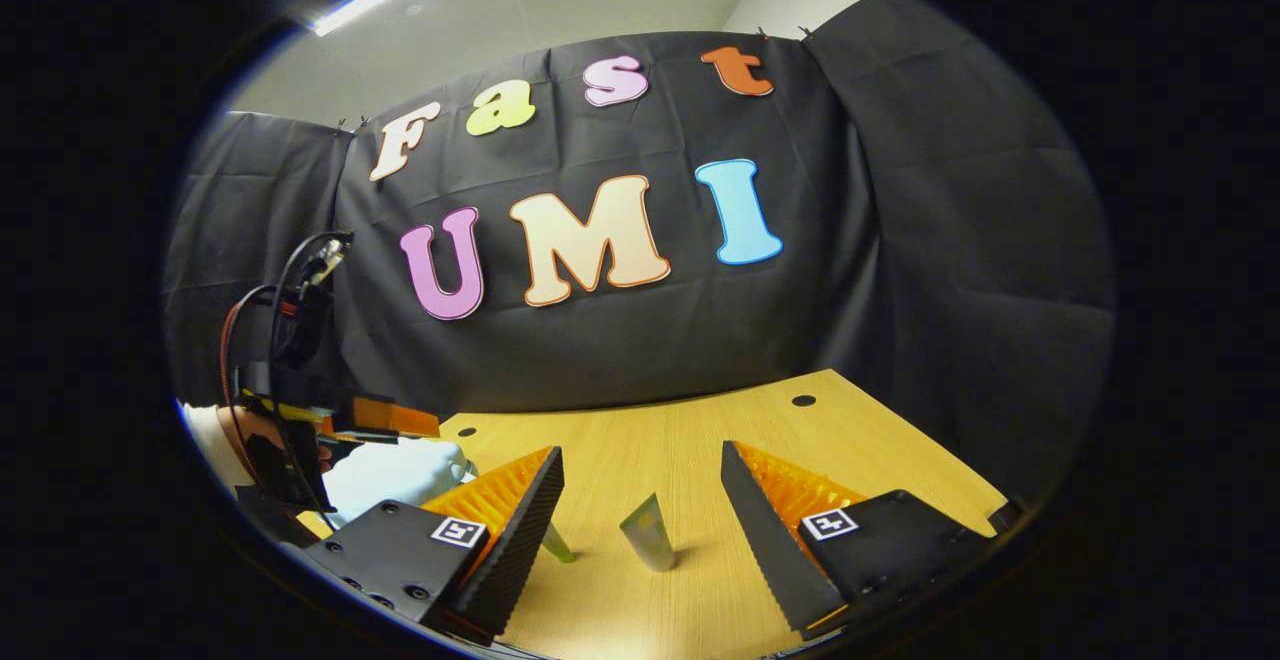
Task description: First open the suitcase, pack the skin care products into it, and then close the suitcase.
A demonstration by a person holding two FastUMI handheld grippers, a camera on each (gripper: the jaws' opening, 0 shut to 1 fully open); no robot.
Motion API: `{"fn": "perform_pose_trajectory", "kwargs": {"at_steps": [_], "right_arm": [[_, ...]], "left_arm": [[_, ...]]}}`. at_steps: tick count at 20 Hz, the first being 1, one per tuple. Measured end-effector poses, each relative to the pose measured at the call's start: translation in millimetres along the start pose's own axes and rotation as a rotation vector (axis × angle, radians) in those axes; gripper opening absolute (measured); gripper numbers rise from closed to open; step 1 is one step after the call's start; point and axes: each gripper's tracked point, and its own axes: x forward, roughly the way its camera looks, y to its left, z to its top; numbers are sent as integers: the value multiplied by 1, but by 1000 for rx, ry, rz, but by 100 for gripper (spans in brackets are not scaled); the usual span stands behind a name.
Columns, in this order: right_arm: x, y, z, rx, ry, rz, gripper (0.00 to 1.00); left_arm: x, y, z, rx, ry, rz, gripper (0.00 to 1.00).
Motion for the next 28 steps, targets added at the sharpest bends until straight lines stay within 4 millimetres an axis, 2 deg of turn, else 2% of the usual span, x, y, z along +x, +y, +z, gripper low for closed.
{"fn": "perform_pose_trajectory", "kwargs": {"at_steps": [6,9,12,15,16,17,19,21,24,28], "right_arm": [[-7,-3,-14,26,40,-1,98],[-8,-3,-14,5,41,2,98],[-10,-5,-23,13,58,5,98],[-9,-10,-29,21,76,-1,94],[-9,-12,-29,23,77,-4,98],[-8,-14,-28,24,77,-8,98],[-7,-17,-29,27,77,-11,98],[-6,-20,-32,25,82,-15,98],[-6,-27,-37,27,97,-26,98],[-4,-37,-40,46,108,-46,98]], "left_arm": [[39,0,-27,-63,198,9,96],[58,5,-48,-105,327,32,95],[68,3,-65,-163,436,43,93],[81,12,-77,-119,501,86,87],[86,17,-80,-93,516,108,84],[88,20,-82,-73,529,127,80],[95,22,-90,-54,564,143,62],[101,27,-100,-49,605,161,54],[109,38,-109,-21,633,198,50],[116,41,-116,20,661,216,42]]}}
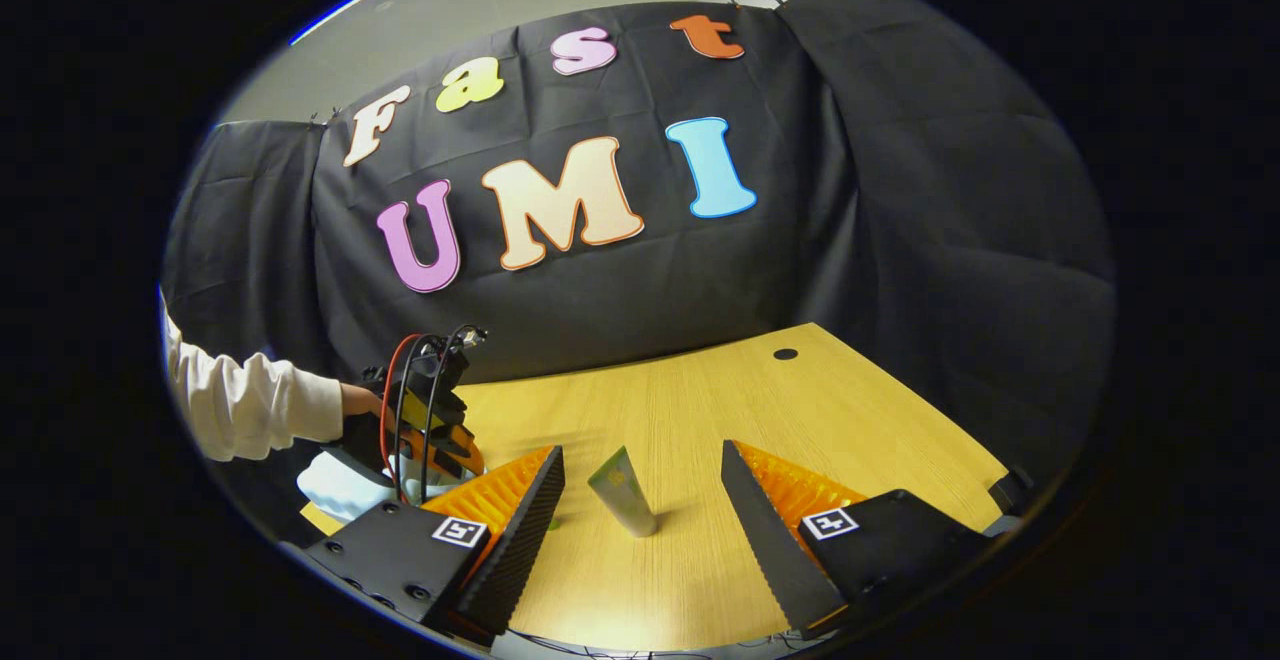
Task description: First open the suitcase, pack the skin care products into it, and then close the suitcase.
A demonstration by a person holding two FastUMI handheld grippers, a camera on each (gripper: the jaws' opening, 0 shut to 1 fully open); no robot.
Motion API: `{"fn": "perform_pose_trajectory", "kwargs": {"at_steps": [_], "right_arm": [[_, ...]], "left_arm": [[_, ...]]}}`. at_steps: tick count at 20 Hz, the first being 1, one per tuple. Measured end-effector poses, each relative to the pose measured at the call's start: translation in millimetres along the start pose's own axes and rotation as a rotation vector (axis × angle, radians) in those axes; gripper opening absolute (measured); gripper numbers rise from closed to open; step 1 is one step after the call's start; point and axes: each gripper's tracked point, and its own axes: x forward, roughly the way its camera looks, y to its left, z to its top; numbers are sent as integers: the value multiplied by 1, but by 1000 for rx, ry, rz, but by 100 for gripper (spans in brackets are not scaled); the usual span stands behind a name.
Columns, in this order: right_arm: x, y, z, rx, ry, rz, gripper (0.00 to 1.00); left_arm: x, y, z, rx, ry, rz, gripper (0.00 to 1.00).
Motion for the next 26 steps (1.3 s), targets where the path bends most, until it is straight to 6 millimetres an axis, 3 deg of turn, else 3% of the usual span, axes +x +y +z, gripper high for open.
{"fn": "perform_pose_trajectory", "kwargs": {"at_steps": [3,7,15,19,24,26], "right_arm": [[2,-7,2,20,0,-11,98],[7,-14,2,26,0,-24,98],[9,-9,0,19,7,-15,98],[10,-5,0,17,8,-6,98],[11,2,2,12,3,5,98],[14,7,2,12,3,16,98]], "left_arm": [[6,2,1,20,6,18,31],[13,3,-1,22,27,16,23],[27,0,-4,-11,65,2,17],[23,-1,-2,-58,51,-21,6],[9,-5,5,-64,20,-79,4],[-10,-5,8,-79,-11,-95,4]]}}
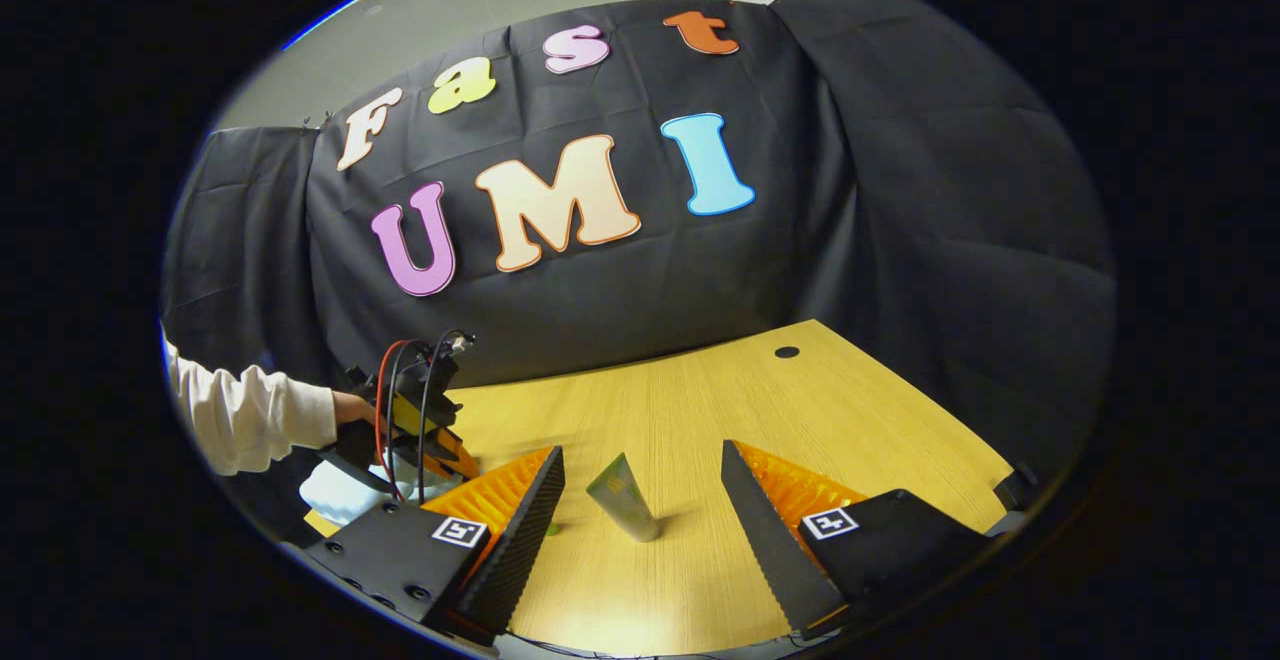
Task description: First open the suitcase, pack the skin care products into it, and then close the suitcase.
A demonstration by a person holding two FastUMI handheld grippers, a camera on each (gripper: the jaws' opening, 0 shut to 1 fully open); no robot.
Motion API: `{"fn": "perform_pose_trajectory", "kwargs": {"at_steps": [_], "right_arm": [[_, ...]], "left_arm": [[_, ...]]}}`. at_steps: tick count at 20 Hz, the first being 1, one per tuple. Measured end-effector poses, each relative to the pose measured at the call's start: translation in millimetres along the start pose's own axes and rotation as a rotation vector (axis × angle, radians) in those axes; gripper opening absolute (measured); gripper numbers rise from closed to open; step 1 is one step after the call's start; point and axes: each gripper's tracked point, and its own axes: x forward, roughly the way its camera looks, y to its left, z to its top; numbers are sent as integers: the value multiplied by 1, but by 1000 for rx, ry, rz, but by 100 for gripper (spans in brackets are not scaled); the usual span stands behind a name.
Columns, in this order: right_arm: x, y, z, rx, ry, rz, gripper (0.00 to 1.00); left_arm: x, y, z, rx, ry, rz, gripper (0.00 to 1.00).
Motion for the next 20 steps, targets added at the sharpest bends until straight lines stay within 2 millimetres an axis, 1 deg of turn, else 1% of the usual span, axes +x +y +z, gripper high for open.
{"fn": "perform_pose_trajectory", "kwargs": {"at_steps": [2,3,4,6,7,9,10,11,13,14,18,20], "right_arm": [[1,9,5,16,-9,23,98],[2,14,9,24,-19,35,98],[3,18,10,26,-28,46,98],[5,26,10,18,-32,62,98],[6,30,11,13,-32,71,98],[5,38,10,4,-31,87,98],[5,41,10,-2,-31,94,98],[6,45,11,-9,-33,101,98],[6,50,10,-17,-33,112,98],[5,53,9,-19,-33,118,98],[6,62,10,-27,-37,132,98],[6,66,10,-30,-38,138,98]], "left_arm": [[-12,-4,4,-16,-16,-36,4],[-19,-3,6,-20,-23,-51,7],[-29,-3,9,-18,-33,-60,4],[-44,-3,14,-13,-55,-74,4],[-56,-1,14,-17,-66,-87,4],[-72,0,17,-22,-80,-113,4],[-82,2,19,-21,-89,-122,7],[-92,4,20,-19,-100,-134,4],[-114,9,24,-33,-123,-157,4],[-123,12,27,-37,-136,-167,4],[-169,35,32,-42,-195,-184,4],[-189,50,36,-57,-221,-192,4]]}}
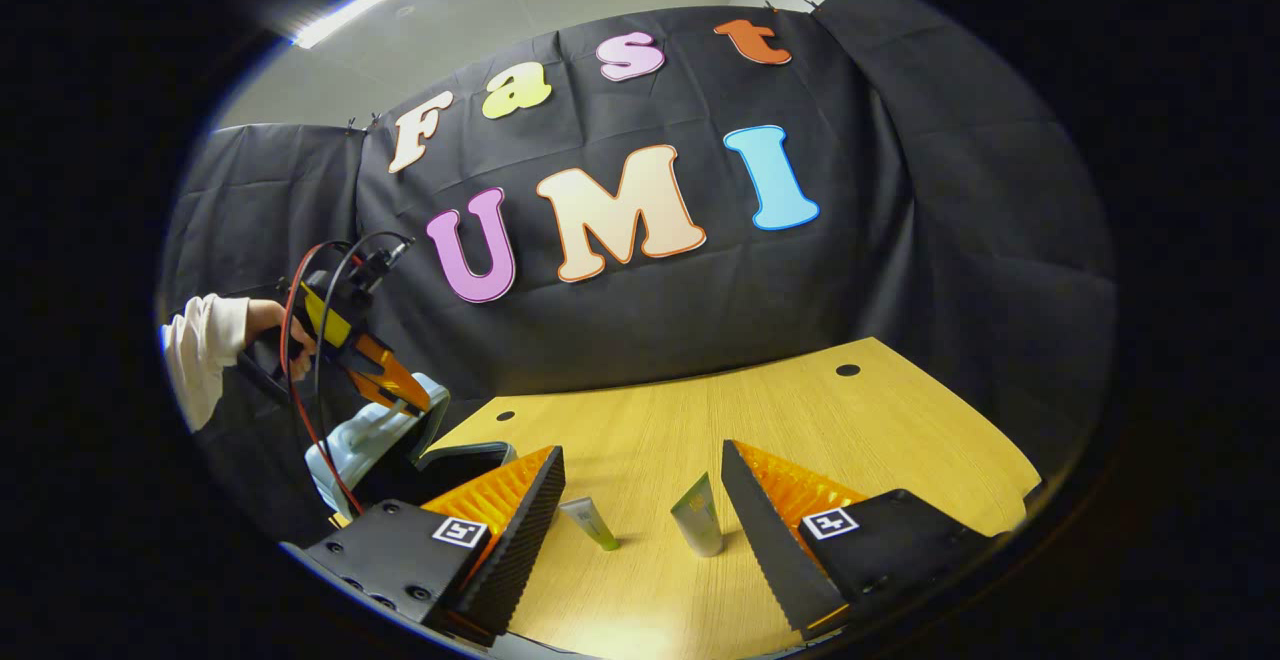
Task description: First open the suitcase, pack the skin care products into it, and then close the suitcase.
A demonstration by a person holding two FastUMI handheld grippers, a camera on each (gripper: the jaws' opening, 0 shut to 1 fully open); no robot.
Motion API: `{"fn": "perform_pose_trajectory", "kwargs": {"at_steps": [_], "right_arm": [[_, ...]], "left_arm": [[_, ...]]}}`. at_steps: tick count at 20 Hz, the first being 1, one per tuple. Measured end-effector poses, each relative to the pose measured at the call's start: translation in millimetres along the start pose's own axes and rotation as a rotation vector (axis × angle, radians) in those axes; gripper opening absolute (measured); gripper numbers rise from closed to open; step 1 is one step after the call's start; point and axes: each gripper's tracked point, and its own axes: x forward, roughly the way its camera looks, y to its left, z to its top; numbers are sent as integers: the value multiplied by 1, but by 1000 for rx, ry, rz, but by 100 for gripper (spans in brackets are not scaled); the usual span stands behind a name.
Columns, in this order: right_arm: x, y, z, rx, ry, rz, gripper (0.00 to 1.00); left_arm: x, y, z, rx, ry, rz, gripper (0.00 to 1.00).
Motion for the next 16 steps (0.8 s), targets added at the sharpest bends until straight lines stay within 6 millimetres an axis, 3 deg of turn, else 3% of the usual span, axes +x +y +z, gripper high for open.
{"fn": "perform_pose_trajectory", "kwargs": {"at_steps": [7,16], "right_arm": [[6,11,0,-8,4,5,98],[18,29,-4,-19,10,-4,98]], "left_arm": [[-64,62,29,-15,-77,45,4],[-106,171,48,-31,-125,186,4]]}}
